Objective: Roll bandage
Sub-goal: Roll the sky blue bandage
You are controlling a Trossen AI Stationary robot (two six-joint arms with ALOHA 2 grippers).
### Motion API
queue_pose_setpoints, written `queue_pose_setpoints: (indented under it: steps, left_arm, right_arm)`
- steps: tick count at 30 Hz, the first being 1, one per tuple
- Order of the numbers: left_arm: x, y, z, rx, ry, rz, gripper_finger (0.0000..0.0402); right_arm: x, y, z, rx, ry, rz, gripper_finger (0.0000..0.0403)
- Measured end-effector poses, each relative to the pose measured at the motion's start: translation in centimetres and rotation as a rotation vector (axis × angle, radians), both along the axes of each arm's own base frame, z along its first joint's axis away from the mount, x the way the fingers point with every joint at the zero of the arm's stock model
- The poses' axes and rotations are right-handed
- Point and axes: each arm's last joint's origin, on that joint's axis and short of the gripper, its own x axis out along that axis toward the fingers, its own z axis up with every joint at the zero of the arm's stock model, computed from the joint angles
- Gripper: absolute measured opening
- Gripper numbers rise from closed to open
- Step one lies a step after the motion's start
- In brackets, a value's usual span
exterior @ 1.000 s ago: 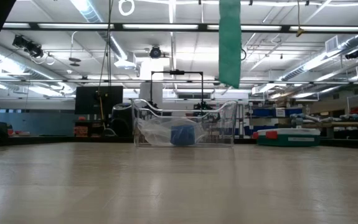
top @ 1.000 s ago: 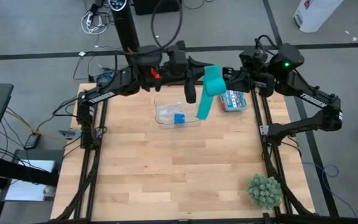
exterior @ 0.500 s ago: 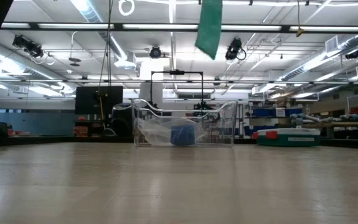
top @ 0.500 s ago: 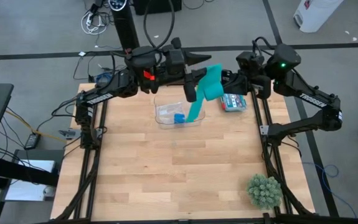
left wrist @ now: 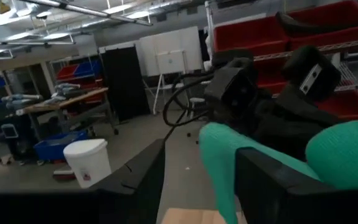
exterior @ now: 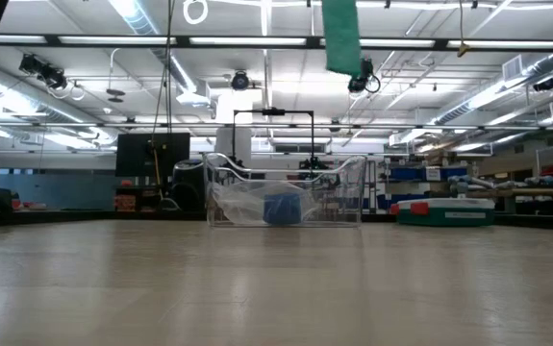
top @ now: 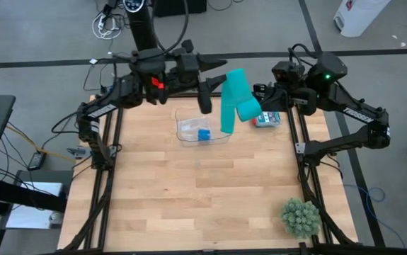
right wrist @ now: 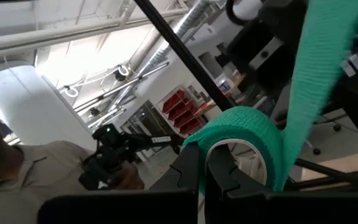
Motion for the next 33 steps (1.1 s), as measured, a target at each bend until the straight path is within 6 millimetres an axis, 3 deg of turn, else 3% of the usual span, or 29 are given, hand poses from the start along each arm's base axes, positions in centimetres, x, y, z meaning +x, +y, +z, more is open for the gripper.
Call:
queue_pose_setpoints:
  steps: [6, 14, 21, 27, 33]
  left_arm:
    - [-1.1, 0.2, 0.2, -0.014, 0.039, 0.076, 0.0182]
    - [-2.0, 0.0, 1.9, 0.010, -0.103, 0.106, 0.0182]
    - [-2.0, -0.3, 2.0, 0.004, -0.125, 0.088, 0.0182]
    - [-1.6, -1.0, 1.0, -0.124, -0.058, -0.052, 0.0182]
    - [-0.8, -1.7, -0.7, -0.366, 0.048, -0.178, 0.0182]
  right_arm:
    - [0.1, 0.3, 0.0, 0.015, 0.008, 0.013, 0.0000]
    - [0.5, 0.7, -0.9, 0.040, 0.105, 0.030, 0.0000]
    - [0.7, 0.8, -1.3, 0.030, 0.129, 0.003, 0.0000]
    - [0.6, 0.7, -1.0, 0.027, 0.102, -0.011, 0.0000]
    - [0.6, 0.7, -0.9, 0.032, 0.087, -0.014, 0.0000]
